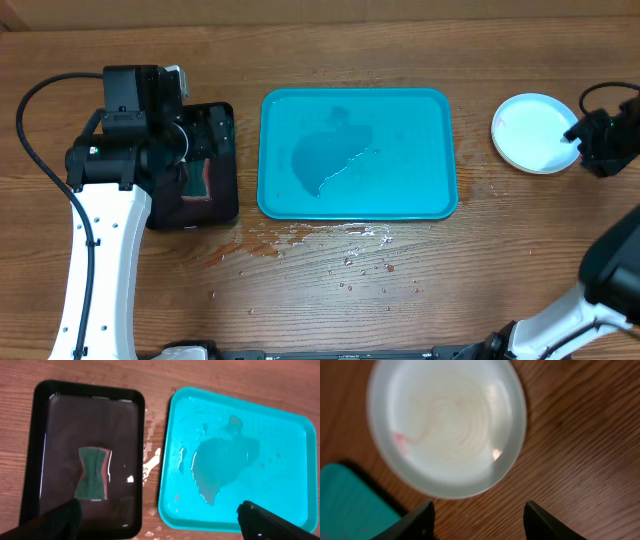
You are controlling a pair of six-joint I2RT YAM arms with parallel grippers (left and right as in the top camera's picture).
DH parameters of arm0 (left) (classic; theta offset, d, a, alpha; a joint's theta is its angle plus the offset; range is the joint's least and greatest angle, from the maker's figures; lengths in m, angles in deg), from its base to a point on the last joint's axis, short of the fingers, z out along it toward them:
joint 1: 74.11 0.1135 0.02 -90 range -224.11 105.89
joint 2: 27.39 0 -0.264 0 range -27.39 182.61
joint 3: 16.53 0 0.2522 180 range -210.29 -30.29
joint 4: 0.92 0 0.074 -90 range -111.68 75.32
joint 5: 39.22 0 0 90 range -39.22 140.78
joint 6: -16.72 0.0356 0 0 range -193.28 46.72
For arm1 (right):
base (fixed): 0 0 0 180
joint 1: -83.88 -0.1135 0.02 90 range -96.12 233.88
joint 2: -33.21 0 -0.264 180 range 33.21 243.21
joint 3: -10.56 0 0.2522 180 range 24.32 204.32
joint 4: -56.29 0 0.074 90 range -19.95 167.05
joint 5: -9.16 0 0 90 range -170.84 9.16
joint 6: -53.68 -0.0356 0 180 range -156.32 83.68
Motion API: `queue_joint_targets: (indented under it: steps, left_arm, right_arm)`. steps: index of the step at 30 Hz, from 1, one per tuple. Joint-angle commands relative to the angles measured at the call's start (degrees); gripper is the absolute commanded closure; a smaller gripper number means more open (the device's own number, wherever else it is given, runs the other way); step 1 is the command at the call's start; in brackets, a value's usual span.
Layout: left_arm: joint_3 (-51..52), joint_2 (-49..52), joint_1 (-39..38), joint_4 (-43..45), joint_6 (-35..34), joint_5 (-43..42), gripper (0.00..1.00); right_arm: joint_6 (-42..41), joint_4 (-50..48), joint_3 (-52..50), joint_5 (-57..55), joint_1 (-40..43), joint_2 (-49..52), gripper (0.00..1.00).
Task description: Clean dirty plates on tray and stack at the side
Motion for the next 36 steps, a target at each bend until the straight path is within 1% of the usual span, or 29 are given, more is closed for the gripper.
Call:
queue_joint_targets:
  steps: [1,8,13,16,19,21,25,27,31,33,36]
  left_arm:
    - [-0.3,-0.9,-0.2,-0.8,2.6,0.0,0.0]
    - [-0.3,-0.9,-0.2,-2.8,2.6,0.0,0.0]
    - [-0.3,-0.9,-0.2,-4.0,2.5,0.0,0.0]
    - [-0.3,-0.9,-0.2,-6.9,0.7,-0.3,0.0]
    - [-0.3,-1.5,-0.7,-8.6,0.6,-0.9,0.0]
    - [-0.3,-3.5,-2.2,-9.2,0.6,-0.6,0.0]
    - [2.6,-10.5,-8.2,-6.7,0.6,2.4,0.0]
    - [7.0,-15.2,-12.6,-2.9,0.6,4.5,0.0]
    - [18.2,-22.7,-19.2,5.9,-1.3,4.9,0.0]
    - [23.6,-25.2,-20.9,9.2,-3.7,4.9,0.0]
    - [29.5,-27.0,-21.6,12.4,-5.6,3.8,0.0]
  right_arm:
    - [0.0,1.4,2.6,0.0,-4.9,-8.3,0.39]
    - [0.0,4.1,2.6,0.0,-18.9,-17.2,0.36]
    - [0.0,5.4,2.6,-0.7,-29.4,-20.8,0.34]
    - [0.0,7.4,2.6,-1.8,-34.1,-22.1,0.32]
    - [0.0,10.0,1.8,-1.8,-36.8,-24.1,0.32]
    - [0.0,10.0,-0.4,-2.4,-38.4,-27.2,0.32]
    - [-0.9,4.3,-10.0,-5.4,-41.7,-37.6,0.31]
    - [-0.9,-0.4,-17.3,-5.4,-43.3,-43.9,0.28]
    - [-0.9,-9.1,-32.7,-5.4,-45.0,-54.9,0.27]
    - [-1.1,-12.0,-39.1,-5.4,-45.0,-58.8,0.24]
    - [-1.1,-14.1,-45.1,-5.1,-45.0,-62.2,0.19]
